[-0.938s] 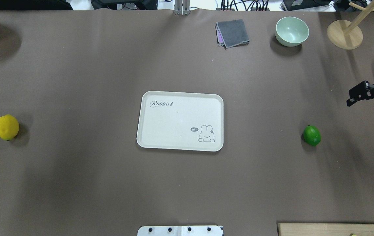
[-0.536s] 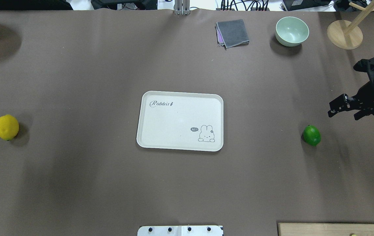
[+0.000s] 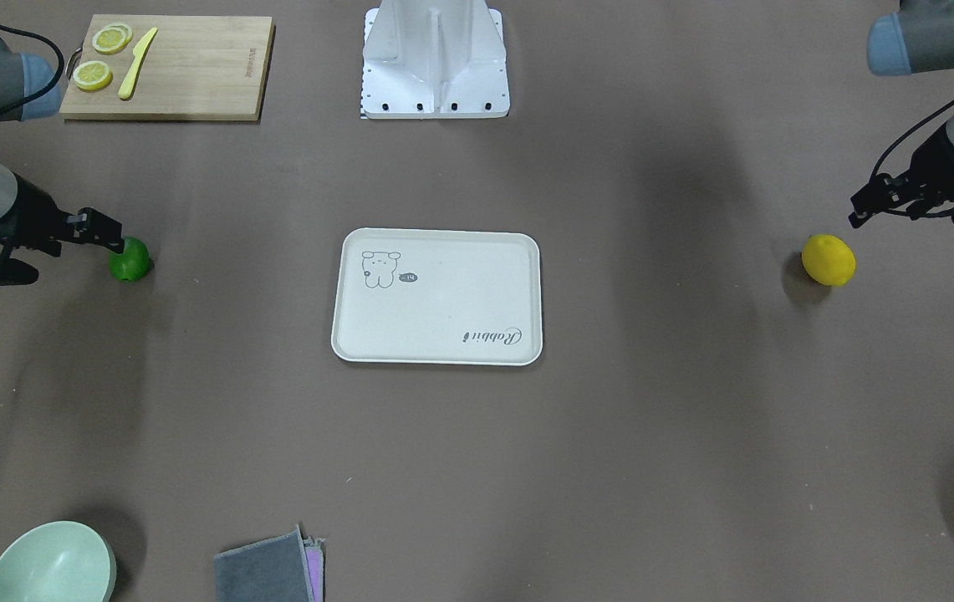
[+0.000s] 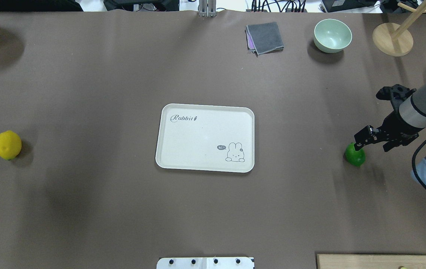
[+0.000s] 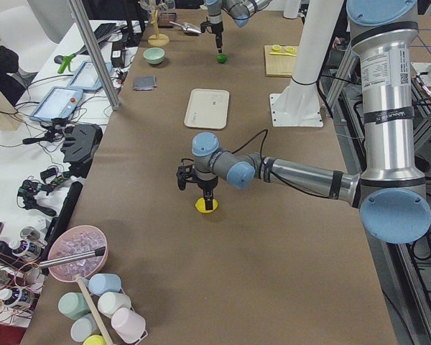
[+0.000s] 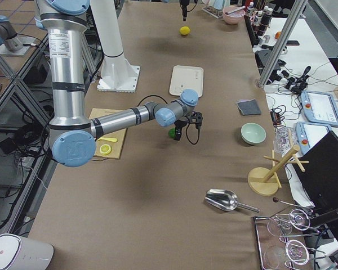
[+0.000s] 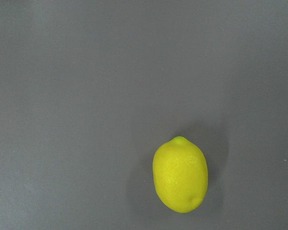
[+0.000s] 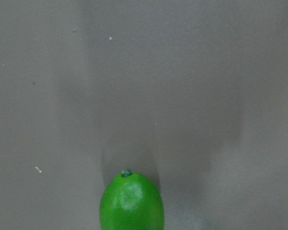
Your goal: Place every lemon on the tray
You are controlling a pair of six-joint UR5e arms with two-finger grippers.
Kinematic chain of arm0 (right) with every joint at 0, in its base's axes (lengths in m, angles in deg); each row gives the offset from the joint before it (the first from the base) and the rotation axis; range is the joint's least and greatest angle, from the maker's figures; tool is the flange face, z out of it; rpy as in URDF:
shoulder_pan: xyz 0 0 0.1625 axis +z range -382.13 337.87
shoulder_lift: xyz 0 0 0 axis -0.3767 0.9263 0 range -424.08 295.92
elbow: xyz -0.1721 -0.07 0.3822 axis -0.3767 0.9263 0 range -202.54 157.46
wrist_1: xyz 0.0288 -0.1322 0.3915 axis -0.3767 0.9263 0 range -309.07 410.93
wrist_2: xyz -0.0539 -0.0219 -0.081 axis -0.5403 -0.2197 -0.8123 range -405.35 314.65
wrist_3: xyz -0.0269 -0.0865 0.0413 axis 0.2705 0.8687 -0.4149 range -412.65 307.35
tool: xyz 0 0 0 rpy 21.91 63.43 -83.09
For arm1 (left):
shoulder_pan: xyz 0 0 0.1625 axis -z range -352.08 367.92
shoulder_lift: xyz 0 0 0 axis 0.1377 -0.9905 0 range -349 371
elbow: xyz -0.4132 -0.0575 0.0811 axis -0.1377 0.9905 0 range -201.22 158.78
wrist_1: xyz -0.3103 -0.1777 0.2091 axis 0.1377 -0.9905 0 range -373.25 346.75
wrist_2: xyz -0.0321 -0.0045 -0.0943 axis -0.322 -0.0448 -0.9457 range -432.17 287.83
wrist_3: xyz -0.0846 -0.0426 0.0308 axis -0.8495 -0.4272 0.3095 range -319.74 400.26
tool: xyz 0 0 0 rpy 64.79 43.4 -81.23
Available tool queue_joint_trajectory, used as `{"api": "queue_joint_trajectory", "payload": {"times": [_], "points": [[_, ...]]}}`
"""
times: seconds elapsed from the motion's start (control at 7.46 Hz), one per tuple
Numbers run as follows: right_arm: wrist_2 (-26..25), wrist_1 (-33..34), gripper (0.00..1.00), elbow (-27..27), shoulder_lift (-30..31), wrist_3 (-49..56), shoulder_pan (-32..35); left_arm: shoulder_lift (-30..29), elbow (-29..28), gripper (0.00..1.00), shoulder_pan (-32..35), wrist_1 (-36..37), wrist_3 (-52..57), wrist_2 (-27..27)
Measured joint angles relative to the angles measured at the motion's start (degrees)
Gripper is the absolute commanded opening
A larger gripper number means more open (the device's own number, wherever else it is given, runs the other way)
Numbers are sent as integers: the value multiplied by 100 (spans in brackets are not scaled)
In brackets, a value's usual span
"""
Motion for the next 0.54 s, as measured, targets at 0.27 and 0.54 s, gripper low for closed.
{"api": "queue_joint_trajectory", "payload": {"times": [0.27,0.54], "points": [[-192,-7,99,-17,-36,-213,-294,-63,-353,97,-340,-544,-431,160],[-233,-14,98,20,-45,-227,-364,-325,-612,97,-494,-645,-611,225]]}}
